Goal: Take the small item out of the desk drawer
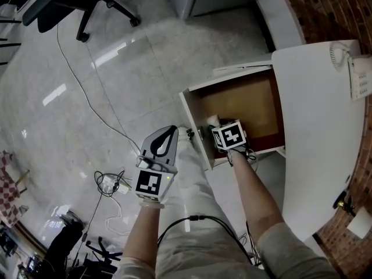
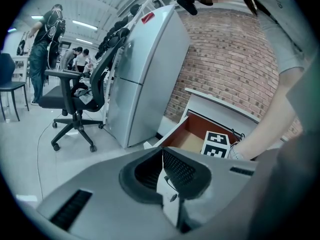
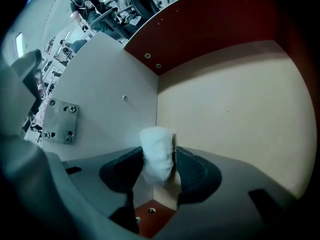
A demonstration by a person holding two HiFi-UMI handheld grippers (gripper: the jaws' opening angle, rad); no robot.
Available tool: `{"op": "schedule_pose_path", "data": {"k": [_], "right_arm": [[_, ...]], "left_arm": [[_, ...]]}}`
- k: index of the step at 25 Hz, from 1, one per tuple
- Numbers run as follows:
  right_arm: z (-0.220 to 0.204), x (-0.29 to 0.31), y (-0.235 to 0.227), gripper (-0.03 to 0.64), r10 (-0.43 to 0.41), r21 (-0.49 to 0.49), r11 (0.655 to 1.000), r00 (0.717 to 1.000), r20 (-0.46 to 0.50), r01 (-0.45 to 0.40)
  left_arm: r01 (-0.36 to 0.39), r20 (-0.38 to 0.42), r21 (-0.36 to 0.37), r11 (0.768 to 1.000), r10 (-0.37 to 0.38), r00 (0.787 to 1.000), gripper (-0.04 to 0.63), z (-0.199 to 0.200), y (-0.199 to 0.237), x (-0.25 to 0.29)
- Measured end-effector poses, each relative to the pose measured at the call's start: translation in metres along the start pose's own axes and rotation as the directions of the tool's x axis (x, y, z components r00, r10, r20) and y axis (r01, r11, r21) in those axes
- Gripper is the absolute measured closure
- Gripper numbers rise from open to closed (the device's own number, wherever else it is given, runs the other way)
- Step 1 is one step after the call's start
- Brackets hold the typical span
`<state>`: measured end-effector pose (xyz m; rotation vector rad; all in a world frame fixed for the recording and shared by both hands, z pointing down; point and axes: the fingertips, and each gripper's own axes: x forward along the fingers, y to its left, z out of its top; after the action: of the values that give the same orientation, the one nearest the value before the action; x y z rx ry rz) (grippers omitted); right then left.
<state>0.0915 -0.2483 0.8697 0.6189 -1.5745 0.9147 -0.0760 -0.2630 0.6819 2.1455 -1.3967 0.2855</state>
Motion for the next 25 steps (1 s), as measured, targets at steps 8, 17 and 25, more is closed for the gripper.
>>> {"op": "schedule_pose_path", "data": {"k": [8, 17, 25], "right_arm": [[-0.002, 0.003, 0.004, 0.453, 0.054, 0.049, 0.997, 0.998, 0.024, -0.055], [0.001, -0.014, 0.01, 0.456, 0.058, 0.098, 0.993, 0.994, 0.089, -0.067], [0.007, -0.046, 0.014, 0.454, 0.04, 0.154, 0.985, 0.979, 0.198, -0.071]], "left_arm": [[-0.008, 0.023, -0.07, 0.997, 0.01, 1.0, 0.589, 0.003, 0.004, -0.005], [-0.012, 0.019, -0.05, 0.999, 0.013, 1.0, 0.589, 0.006, 0.006, -0.018], [0.009, 0.031, -0.006, 1.0, -0.009, 0.999, 0.589, 0.021, -0.004, -0.027]]}}
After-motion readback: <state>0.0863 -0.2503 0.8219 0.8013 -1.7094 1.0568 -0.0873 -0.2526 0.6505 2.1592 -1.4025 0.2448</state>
